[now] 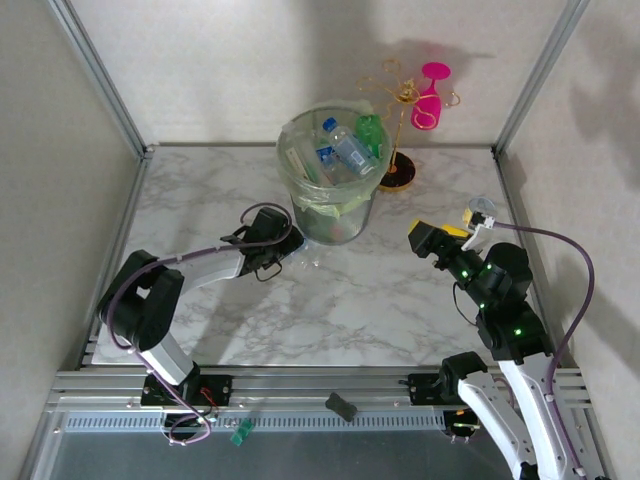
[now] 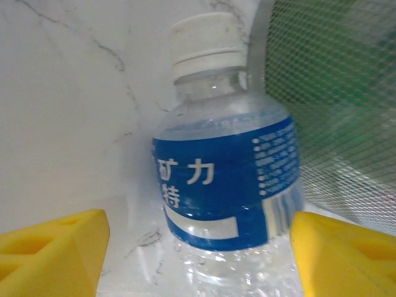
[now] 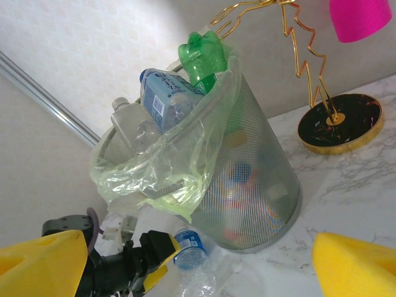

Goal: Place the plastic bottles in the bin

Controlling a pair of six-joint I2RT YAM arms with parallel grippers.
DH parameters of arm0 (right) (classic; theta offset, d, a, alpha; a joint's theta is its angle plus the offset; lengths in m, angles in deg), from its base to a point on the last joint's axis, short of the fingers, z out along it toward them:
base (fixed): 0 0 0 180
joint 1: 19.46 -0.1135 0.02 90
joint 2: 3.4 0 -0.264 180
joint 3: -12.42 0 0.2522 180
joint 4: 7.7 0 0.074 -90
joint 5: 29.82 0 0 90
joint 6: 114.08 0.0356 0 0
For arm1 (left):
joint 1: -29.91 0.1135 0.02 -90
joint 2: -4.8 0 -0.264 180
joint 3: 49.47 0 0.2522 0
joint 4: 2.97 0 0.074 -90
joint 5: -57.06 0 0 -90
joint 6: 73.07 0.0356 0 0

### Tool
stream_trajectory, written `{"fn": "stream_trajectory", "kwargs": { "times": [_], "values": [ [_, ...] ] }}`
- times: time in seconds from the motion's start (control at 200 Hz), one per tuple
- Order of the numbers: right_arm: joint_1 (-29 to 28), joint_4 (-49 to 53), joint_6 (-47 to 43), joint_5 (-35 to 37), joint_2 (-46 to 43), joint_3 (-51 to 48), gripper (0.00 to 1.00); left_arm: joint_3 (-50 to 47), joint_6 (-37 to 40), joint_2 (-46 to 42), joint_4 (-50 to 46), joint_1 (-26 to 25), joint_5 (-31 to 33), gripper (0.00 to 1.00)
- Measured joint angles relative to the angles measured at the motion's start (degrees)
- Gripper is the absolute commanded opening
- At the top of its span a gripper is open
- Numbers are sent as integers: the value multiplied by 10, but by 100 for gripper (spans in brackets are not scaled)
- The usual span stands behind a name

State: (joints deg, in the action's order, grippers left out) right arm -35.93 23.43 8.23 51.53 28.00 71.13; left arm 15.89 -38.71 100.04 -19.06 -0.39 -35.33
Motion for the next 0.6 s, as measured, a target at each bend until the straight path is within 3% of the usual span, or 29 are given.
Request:
{"fn": "stream_trajectory", "kwargs": {
  "times": [0.145, 0.431, 0.601],
  "values": [
    [0, 0, 0, 0, 0, 0, 94, -1, 1, 8, 22, 0, 0, 72],
    [0, 1, -1, 0, 0, 0, 94, 3, 4, 21, 54, 0, 1, 52],
    [0, 1, -2, 0, -1, 0, 94, 3, 9, 19, 55, 0, 5, 46]
  ]
}}
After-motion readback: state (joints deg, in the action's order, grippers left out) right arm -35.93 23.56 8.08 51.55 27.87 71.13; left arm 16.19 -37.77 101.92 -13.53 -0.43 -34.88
